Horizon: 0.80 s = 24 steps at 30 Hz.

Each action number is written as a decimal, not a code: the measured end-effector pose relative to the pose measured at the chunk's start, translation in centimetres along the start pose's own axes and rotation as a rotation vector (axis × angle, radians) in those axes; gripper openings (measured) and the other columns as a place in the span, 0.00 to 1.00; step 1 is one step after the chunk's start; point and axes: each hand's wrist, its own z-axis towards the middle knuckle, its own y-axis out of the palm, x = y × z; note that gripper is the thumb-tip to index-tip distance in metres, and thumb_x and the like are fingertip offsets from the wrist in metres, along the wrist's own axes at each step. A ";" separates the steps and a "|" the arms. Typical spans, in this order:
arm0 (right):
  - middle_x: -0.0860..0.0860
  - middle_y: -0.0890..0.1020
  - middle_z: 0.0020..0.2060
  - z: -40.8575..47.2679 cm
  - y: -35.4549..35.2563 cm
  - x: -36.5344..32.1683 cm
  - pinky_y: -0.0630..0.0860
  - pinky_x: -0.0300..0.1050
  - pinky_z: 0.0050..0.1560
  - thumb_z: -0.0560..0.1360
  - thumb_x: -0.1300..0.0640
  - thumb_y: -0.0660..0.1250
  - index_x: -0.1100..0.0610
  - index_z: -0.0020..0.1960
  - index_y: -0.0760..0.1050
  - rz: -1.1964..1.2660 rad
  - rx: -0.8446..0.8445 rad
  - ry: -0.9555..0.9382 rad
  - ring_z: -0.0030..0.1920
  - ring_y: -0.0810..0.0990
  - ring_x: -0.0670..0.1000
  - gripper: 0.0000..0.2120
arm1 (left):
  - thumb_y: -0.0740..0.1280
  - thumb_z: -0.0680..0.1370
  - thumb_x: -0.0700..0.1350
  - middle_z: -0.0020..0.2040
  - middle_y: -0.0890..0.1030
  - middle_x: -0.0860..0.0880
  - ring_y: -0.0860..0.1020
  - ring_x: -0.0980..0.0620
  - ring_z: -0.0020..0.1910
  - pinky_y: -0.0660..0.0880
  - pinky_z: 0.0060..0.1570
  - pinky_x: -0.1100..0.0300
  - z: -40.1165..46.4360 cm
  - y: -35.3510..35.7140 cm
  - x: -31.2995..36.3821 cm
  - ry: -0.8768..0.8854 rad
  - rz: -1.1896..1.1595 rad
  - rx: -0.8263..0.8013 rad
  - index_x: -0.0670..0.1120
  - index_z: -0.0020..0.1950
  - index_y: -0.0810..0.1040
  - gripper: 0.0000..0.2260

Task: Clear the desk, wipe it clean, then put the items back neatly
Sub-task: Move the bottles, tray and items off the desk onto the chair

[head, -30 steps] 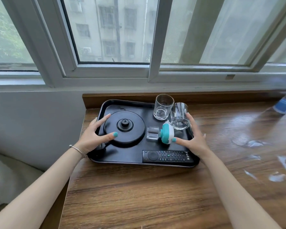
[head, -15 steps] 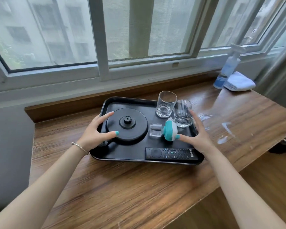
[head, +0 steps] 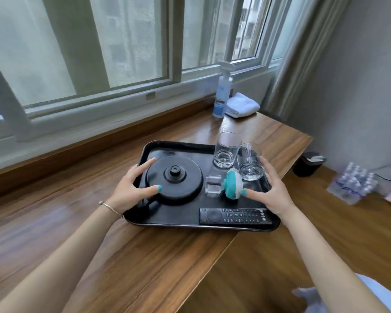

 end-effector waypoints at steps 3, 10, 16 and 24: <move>0.40 0.68 0.72 0.6 -3.8 1.2 0.62 0.48 0.75 0.56 0.50 0.82 0.45 0.77 0.61 0.011 0.038 0.027 0.72 0.66 0.42 0.53 | 0.77 0.70 0.46 0.73 0.66 0.56 0.62 0.69 0.65 0.57 0.63 0.69 2.7 3.7 1.1 0.020 -0.008 -0.039 0.66 0.67 0.68 0.32; 0.44 0.70 0.72 2.2 -12.3 4.4 0.64 0.47 0.74 0.55 0.51 0.82 0.42 0.76 0.61 0.022 0.129 0.074 0.71 0.68 0.42 0.53 | 0.77 0.63 0.57 0.68 0.65 0.58 0.63 0.63 0.67 0.58 0.66 0.64 9.0 11.9 4.8 0.011 -0.007 -0.143 0.64 0.69 0.69 0.35; 0.45 0.71 0.71 3.4 -19.9 6.7 0.66 0.43 0.71 0.56 0.53 0.82 0.44 0.76 0.62 0.035 0.185 0.080 0.70 0.70 0.42 0.52 | 0.77 0.69 0.46 0.68 0.64 0.60 0.60 0.69 0.65 0.57 0.63 0.69 12.8 19.8 7.7 0.055 -0.038 -0.176 0.61 0.70 0.68 0.33; 0.45 0.71 0.71 3.6 -27.8 9.8 0.66 0.44 0.72 0.59 0.57 0.82 0.46 0.76 0.63 0.052 0.270 0.091 0.69 0.70 0.40 0.50 | 0.77 0.63 0.56 0.69 0.64 0.59 0.60 0.66 0.67 0.57 0.67 0.64 16.3 27.8 10.5 0.075 -0.049 -0.254 0.64 0.70 0.67 0.37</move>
